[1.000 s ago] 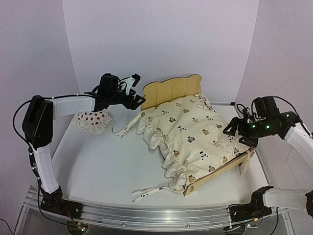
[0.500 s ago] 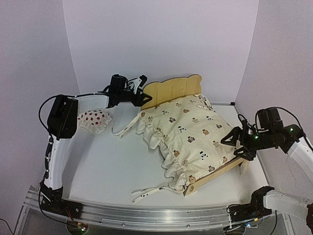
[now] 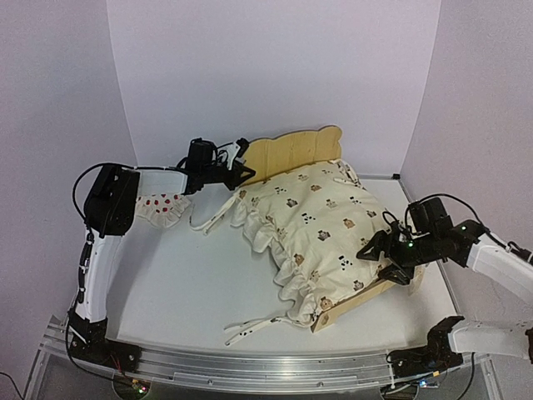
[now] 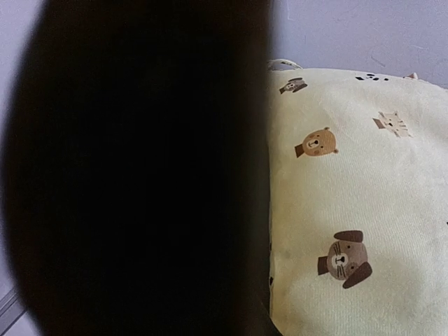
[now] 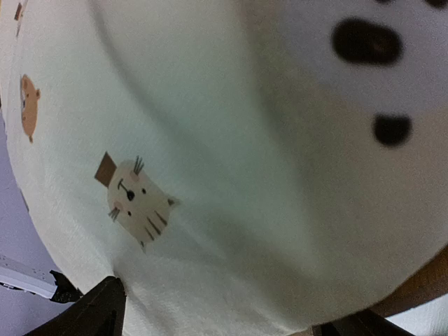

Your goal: Set up the pet bed

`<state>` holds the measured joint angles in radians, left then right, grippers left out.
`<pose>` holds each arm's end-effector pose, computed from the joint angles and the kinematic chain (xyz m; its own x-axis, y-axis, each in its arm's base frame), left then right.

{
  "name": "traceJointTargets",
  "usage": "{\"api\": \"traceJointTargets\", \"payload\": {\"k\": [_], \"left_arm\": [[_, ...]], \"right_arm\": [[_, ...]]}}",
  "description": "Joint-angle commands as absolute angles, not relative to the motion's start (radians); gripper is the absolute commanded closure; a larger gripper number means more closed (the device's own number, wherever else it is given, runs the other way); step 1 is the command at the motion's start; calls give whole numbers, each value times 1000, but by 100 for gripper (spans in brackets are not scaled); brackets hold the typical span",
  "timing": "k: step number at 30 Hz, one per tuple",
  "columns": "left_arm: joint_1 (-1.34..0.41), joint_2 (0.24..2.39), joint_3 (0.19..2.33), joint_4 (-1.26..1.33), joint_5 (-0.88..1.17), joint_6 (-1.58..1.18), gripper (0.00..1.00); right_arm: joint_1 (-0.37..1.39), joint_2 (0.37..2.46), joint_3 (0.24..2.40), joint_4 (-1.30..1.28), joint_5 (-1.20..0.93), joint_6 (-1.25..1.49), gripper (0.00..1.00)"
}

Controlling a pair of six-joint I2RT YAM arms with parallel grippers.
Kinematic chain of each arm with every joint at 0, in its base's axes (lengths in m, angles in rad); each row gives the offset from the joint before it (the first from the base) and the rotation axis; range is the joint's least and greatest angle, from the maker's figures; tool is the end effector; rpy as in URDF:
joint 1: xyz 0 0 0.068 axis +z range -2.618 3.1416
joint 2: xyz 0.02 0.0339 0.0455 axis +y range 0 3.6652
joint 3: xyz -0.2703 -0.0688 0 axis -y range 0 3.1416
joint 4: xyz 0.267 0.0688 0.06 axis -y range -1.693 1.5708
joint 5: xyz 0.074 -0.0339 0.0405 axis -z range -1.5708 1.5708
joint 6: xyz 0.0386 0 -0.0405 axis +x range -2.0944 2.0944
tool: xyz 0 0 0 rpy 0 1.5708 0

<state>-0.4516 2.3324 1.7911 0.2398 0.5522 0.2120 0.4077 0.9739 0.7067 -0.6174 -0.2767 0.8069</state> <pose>0.5025 -0.2662 0.1912 -0.0882 0.2419 -0.9663 0.8600 0.5079 0.0486 0.1903 0.0937 0.2385 -0.8815 0.3760 -0.2857 0.1391 0.7849 0.6038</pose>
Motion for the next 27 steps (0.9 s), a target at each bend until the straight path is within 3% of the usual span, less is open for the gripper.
{"api": "traceJointTargets", "payload": {"k": [1, 11, 15, 27], "left_arm": [[-446, 2217, 1680, 302, 478, 191, 86], [-446, 2138, 1553, 328, 406, 157, 92], [-446, 2121, 1528, 324, 375, 148, 92], [-446, 2058, 1399, 355, 302, 101, 92]], "right_arm": [[431, 1007, 686, -613, -199, 823, 8], [431, 916, 855, -912, -42, 734, 2], [431, 866, 821, -970, -7, 775, 2], [431, 869, 646, -795, -61, 852, 2]]}}
